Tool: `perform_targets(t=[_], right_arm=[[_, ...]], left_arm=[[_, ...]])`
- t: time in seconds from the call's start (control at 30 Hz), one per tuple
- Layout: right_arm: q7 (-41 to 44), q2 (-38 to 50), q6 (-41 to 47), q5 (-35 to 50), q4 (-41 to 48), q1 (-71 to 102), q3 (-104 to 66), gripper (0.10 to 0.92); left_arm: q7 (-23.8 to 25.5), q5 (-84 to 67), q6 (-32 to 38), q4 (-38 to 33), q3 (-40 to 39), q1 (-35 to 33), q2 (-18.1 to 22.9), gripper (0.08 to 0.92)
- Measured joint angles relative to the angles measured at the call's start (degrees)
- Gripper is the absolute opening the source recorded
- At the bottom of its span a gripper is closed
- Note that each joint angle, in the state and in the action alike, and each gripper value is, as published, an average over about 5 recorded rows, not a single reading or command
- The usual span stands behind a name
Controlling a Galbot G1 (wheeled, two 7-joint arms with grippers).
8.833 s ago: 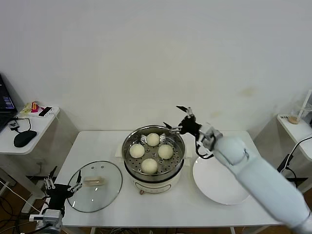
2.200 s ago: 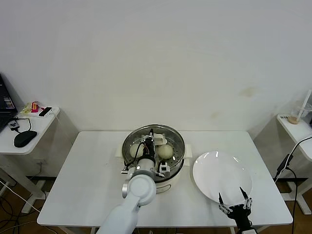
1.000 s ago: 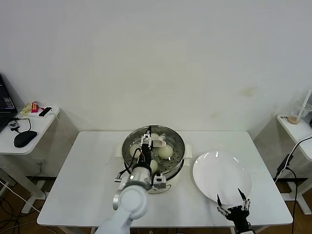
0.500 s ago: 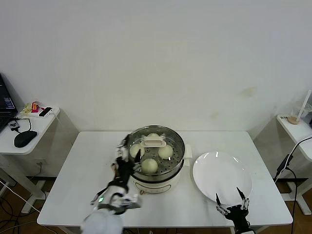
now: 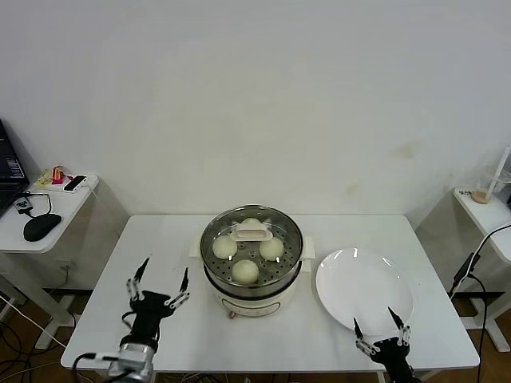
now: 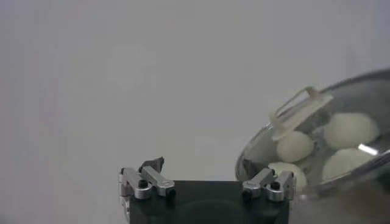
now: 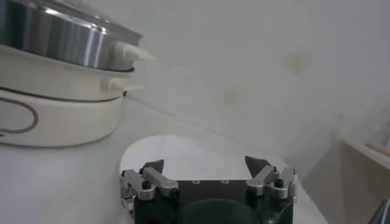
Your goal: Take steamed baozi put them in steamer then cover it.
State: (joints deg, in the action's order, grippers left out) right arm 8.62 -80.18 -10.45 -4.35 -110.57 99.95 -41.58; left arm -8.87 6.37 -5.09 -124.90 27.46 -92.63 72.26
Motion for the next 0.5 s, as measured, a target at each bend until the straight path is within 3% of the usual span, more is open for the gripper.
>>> perform_targets(t=[0.5], right_arm=[[0.08,4.75,1.63,6.73,-4.55,5.18,3.64,0.823]], left_arm=[[-0.14,-13.12,9.49,3.60,4.48,-8.19,4.25,0.823]])
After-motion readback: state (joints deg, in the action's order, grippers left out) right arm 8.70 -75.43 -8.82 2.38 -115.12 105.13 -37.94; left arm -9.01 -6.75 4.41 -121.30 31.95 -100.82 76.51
